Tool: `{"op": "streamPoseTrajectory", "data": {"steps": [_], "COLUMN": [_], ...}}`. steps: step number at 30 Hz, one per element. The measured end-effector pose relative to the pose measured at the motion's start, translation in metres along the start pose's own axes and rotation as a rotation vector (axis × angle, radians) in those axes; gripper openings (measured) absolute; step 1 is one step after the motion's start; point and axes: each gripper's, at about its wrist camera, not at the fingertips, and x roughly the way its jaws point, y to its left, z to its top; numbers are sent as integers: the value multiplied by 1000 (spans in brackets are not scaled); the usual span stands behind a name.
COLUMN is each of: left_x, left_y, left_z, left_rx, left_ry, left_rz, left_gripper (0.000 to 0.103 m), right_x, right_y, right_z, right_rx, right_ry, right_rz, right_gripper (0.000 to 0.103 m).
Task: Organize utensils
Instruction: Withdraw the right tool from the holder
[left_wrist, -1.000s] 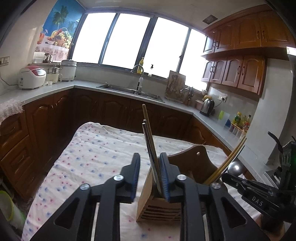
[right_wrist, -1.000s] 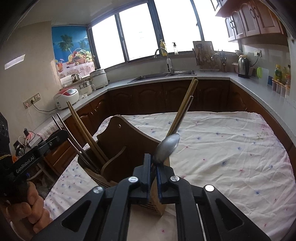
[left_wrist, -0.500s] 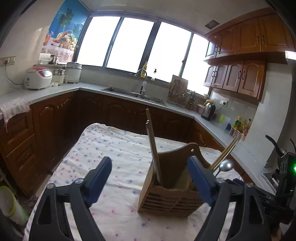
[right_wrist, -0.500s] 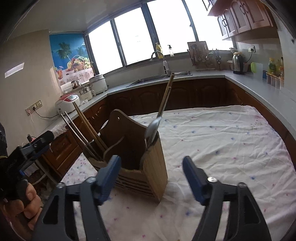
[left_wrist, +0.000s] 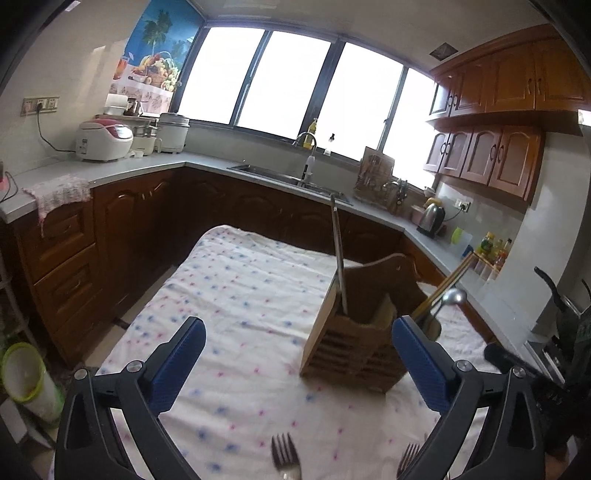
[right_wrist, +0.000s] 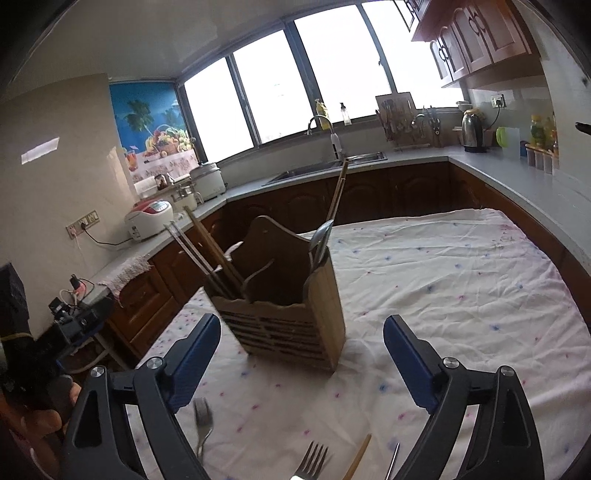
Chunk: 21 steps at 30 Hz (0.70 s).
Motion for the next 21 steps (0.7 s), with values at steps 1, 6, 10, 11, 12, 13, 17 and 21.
{"op": "streamPoseTrajectory", "data": {"steps": [1, 6, 10, 11, 12, 13, 17, 21], "left_x": [-5, -41, -62, -66, -72, -76, -91, -107], "left_y": [1, 1, -4, -5, -6, -5, -8, -13], "left_z": [-2, -17, -28, -31, -34, -35, -42, -49], "left_rx": [0, 22, 64, 72, 78, 81, 89, 120], "left_ry": [5, 9, 9, 9, 8, 7, -5, -19], "left_rz": [2, 5, 21, 23, 26, 26, 36, 5], "left_gripper": [102, 102, 102, 102, 102, 102, 102, 102], "right_x": [-4, -28, -41, -44, -48, -51, -65, -85], "right_y": [1, 8, 10, 10, 11, 11, 13, 19], "right_z": [-2, -22, -36, -38, -41, -43, -50, -52], "right_rx": [1, 1, 0, -1, -5, -8, -17, -51], "right_ry": [-4, -35, -34, -34, -34, -36, -50, -76], "right_rz": [5, 23, 26, 26, 26, 24, 24, 22], "right_gripper": [92, 96, 96, 96, 96, 96, 98, 98]}}
